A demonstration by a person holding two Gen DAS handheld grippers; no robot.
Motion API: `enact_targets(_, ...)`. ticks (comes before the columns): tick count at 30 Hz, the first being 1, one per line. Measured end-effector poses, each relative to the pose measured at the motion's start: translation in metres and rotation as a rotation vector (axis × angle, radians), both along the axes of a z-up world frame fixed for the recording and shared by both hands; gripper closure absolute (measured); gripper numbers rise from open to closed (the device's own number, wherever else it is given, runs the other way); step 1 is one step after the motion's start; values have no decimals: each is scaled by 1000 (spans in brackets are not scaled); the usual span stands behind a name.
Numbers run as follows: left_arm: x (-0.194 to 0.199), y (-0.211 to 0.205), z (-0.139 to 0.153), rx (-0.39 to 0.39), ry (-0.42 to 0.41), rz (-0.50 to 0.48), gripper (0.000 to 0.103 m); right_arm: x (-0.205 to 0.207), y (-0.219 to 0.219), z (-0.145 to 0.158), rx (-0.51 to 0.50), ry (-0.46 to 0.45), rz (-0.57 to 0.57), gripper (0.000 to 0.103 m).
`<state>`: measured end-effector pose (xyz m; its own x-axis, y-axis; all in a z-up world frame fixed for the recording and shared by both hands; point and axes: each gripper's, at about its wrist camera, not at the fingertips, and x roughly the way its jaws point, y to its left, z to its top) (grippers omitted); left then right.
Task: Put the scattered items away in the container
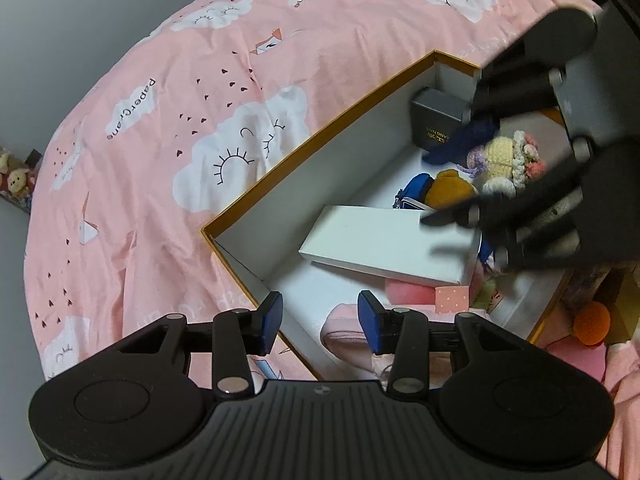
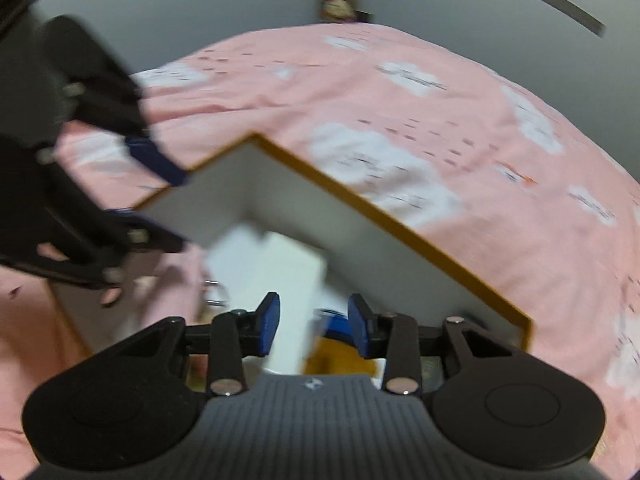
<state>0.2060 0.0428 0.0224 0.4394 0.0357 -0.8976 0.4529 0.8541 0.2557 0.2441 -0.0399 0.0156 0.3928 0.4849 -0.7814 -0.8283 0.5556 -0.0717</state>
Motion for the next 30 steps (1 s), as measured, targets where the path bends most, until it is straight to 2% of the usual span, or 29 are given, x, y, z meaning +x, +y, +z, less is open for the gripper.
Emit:
enact_targets(5, 0, 10, 4, -39, -11, 16, 54, -12, 25, -8, -44, 7, 77, 66)
enact_targets(8, 0, 13, 4, -51, -16, 21, 54, -14, 37, -17, -108, -4, 72, 66)
enact_targets(13, 3, 20, 5, -90, -39, 46, 54, -8, 51, -33, -181, 29, 45, 65)
enact_targets(16, 5, 24, 6, -114, -44, 59, 55, -8, 58, -44, -225, 17, 31, 58)
enact_targets(20, 7, 27, 3, -131, -38, 65, 55, -2, 60, -52, -244, 12, 14, 54)
enact_targets(23, 8, 30, 2, -137, -40, 69, 55, 6, 57, -53, -233, 39, -11, 53)
enact_targets(25, 8, 30, 3, -138, -42, 65, 55, 10, 54, -51, -229, 59, -14, 54)
enact_targets(30, 8, 31, 5, -141, -43, 54, 55, 24, 41, -33, -210, 118, -21, 70)
